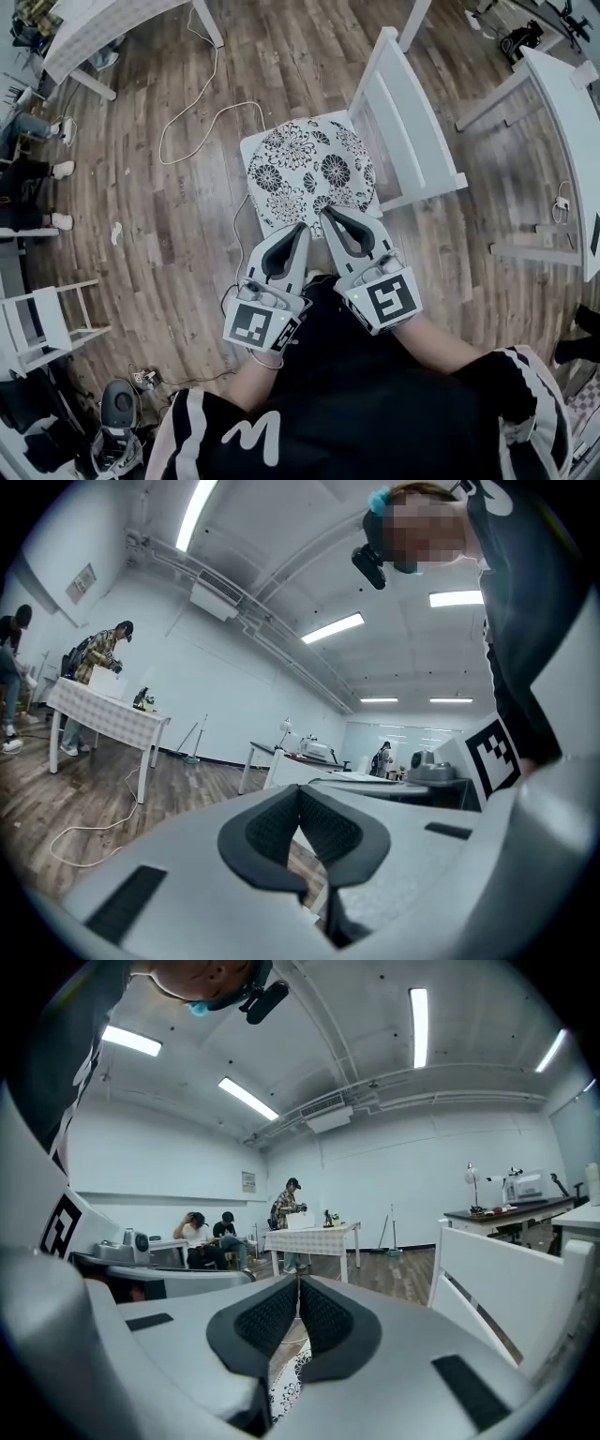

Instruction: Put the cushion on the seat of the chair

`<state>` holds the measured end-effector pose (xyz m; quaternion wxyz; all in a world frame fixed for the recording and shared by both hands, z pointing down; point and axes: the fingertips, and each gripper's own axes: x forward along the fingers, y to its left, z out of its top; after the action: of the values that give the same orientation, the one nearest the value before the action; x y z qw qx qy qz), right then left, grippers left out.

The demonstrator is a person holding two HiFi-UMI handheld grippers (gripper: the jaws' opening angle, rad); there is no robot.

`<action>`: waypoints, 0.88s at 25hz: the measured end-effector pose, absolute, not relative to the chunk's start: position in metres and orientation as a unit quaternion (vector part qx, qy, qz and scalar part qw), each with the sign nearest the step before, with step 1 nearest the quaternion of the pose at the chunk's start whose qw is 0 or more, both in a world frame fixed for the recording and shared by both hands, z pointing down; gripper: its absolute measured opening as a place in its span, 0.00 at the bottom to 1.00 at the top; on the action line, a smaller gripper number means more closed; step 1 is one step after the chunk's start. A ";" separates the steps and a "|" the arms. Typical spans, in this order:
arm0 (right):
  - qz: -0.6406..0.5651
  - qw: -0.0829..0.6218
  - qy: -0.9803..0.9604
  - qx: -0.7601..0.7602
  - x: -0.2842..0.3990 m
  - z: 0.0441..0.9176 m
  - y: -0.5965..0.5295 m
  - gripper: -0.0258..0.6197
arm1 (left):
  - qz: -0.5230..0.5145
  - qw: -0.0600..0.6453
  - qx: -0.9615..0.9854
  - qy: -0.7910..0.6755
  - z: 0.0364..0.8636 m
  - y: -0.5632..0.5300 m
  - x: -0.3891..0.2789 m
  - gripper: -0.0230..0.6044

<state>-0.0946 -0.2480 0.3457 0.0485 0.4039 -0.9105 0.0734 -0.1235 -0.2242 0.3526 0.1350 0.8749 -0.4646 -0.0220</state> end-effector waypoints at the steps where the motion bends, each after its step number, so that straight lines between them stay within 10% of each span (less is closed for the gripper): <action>1: 0.073 0.045 -0.910 0.406 -0.094 0.342 -0.247 0.08 | -0.024 0.133 0.875 -0.465 0.349 -0.223 -0.125 0.04; 22: 0.057 0.039 -0.925 0.373 -0.019 0.304 -0.175 0.08 | -0.036 0.096 0.863 -0.495 0.300 -0.166 -0.055 0.04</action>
<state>-0.0191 -0.1750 0.3036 0.0390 0.3728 -0.9253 0.0569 -0.0549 -0.1664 0.2996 0.0955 0.8630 -0.4948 -0.0362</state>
